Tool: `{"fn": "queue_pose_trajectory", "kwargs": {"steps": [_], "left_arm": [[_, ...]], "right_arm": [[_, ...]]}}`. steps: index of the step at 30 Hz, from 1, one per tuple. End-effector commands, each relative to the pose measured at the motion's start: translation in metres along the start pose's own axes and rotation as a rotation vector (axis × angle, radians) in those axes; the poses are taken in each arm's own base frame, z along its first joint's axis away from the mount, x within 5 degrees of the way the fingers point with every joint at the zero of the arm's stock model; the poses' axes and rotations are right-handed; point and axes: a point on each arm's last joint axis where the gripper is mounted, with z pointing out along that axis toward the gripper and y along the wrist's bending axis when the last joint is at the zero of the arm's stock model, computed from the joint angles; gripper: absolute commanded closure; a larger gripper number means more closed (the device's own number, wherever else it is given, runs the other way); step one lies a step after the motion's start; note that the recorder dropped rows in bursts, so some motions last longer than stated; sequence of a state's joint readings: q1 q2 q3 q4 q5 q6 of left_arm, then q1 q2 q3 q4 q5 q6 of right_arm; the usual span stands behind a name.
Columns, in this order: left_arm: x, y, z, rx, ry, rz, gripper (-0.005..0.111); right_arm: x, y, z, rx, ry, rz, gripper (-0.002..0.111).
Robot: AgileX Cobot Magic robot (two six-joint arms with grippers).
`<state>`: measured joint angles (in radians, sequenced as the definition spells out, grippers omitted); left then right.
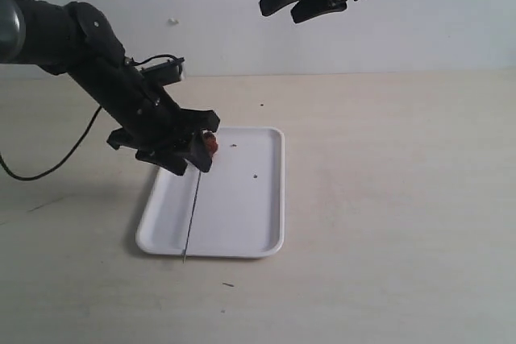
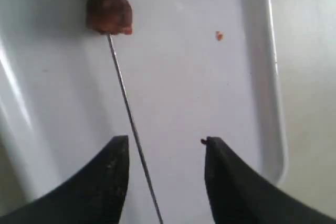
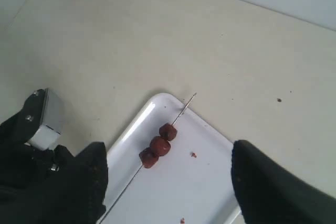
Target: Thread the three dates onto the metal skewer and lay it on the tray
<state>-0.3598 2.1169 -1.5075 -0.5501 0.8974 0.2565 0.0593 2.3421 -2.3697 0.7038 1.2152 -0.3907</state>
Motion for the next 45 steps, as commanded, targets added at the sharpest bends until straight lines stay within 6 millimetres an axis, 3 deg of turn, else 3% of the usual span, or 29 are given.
{"fn": "queue_pose_trajectory", "kwargs": {"steps": [1, 9, 13, 17, 21, 26, 30, 36, 41, 45], "left_arm": [[-0.004, 0.005, -0.023, -0.06, -0.052, 0.039, 0.06], [-0.007, -0.001, -0.062, -0.089, -0.151, 0.08, 0.063], [-0.005, -0.011, -0.097, -0.139, -0.349, 0.139, 0.101], [0.006, -0.018, -0.127, -0.179, -0.545, 0.166, 0.107], [0.064, -0.024, -0.179, -0.255, -0.916, 0.167, 0.107], [0.152, -0.021, -0.211, -0.311, -1.215, 0.176, 0.107], [0.204, -0.019, -0.221, -0.323, -1.367, 0.193, 0.107], [0.265, -0.016, -0.228, -0.306, -1.549, 0.222, 0.107], [0.299, -0.011, -0.222, -0.287, -1.641, 0.237, 0.107], [0.319, -0.004, -0.209, -0.305, -1.668, 0.269, 0.107]], "right_arm": [[-0.002, 0.001, -0.003, 0.004, -0.013, -0.026, 0.044], [-0.002, 0.0, -0.003, 0.011, -0.01, -0.033, 0.047], [-0.002, 0.004, -0.008, 0.007, -0.007, -0.071, 0.074], [-0.008, 0.016, -0.025, 0.013, -0.039, -0.149, 0.106], [-0.017, 0.038, -0.064, 0.1, -0.081, -0.2, 0.108], [-0.018, 0.044, -0.101, 0.319, -0.083, -0.187, 0.108], [-0.019, 0.047, -0.12, 0.423, -0.099, -0.169, 0.108], [-0.02, 0.067, -0.145, 0.429, -0.158, -0.17, 0.108], [-0.02, 0.09, -0.176, 0.445, -0.222, -0.201, 0.108], [-0.014, 0.115, -0.219, 0.521, -0.3, -0.231, 0.108]]}}
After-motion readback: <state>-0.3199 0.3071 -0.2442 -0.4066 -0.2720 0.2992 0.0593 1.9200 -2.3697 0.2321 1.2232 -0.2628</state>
